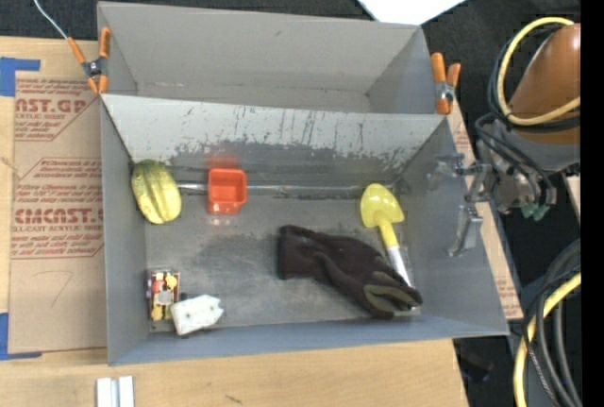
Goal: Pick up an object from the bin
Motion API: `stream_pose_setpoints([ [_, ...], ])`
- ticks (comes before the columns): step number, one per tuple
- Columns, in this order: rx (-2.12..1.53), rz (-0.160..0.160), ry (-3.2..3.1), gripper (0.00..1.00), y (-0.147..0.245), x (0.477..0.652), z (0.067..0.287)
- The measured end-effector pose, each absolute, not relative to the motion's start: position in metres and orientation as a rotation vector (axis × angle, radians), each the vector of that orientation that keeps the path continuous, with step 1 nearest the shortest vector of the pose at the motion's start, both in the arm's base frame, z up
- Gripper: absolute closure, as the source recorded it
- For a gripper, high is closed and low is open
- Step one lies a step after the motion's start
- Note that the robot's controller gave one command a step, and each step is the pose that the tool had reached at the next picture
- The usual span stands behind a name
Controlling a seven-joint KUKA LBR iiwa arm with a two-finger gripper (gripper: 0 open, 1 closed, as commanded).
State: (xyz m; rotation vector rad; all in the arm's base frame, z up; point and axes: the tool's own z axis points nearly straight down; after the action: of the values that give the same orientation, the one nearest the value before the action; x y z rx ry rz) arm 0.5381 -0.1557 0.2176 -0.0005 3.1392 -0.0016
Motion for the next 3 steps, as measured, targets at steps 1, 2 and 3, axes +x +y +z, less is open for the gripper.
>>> stream_pose_setpoints([
  [1, 0.011, -0.002, 3.141, 0.0, -0.122, 0.515, 0.136],
  [2, -0.019, 0.0, 3.146, 0.0, -0.112, 0.513, 0.097],
  [3, -0.052, -0.003, 3.139, 0.0, -0.093, 0.491, 0.074],
])
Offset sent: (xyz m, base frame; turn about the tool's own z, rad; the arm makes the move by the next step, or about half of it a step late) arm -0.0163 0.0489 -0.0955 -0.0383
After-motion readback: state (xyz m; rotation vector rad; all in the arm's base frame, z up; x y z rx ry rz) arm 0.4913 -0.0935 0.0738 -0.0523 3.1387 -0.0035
